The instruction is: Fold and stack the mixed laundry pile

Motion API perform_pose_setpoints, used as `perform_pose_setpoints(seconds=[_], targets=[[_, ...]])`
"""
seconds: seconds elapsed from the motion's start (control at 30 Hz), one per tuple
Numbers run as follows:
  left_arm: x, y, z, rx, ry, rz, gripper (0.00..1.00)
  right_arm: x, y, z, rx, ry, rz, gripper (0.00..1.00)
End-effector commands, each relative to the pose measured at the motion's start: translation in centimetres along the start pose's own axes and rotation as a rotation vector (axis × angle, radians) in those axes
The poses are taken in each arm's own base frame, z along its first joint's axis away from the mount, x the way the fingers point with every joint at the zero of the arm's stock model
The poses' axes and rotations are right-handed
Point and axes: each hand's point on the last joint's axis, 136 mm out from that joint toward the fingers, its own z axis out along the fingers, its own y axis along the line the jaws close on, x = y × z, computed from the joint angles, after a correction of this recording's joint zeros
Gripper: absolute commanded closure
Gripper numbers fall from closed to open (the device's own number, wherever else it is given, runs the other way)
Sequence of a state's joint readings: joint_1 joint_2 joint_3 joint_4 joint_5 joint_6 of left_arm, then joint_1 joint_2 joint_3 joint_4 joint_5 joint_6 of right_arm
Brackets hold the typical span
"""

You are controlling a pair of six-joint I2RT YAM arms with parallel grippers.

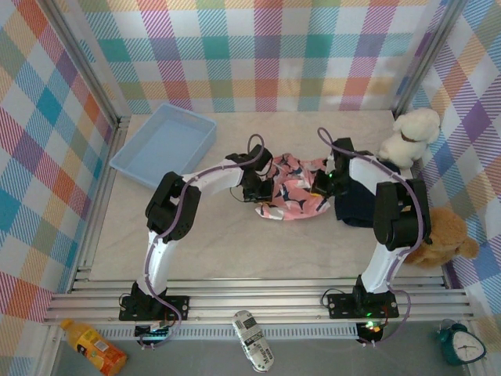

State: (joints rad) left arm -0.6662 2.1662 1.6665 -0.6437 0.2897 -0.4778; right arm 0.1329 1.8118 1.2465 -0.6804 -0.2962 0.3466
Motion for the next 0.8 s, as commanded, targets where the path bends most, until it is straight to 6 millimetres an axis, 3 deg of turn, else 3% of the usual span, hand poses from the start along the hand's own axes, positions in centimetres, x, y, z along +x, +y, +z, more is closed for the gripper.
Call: perform_pose_setpoints(seconds=[0.0,0.17,0.33,0.47,0.77], targets=[[-1.5,-2.8,-4.5,0.037,-0.074,0.003,1.0,-0.9,1.6,-3.5,0.013,-0.034,-0.071,1.0],[-4.0,-7.0,-8.6,0.134,-0.167,0.028,1.0,-2.4,2.9,-7.9,0.052,-0.094,-0.135,1.0],[-5.3,-12.0,-10.5,0.216,-0.203,0.092,1.0,-4.1,1.1,-12.5,0.149,-0.163,-0.146,1.0],[-5.1,-15.7,-9.2,0.256,-0.189,0.129,1.0,-4.7,-2.4,-15.2,0.241,-0.203,-0.101,1.0],[-5.1,-23.9,-2.2,0.426,-0.186,0.086,1.0,-5.3,-13.0,-19.6,0.46,-0.319,0.147,1.0]])
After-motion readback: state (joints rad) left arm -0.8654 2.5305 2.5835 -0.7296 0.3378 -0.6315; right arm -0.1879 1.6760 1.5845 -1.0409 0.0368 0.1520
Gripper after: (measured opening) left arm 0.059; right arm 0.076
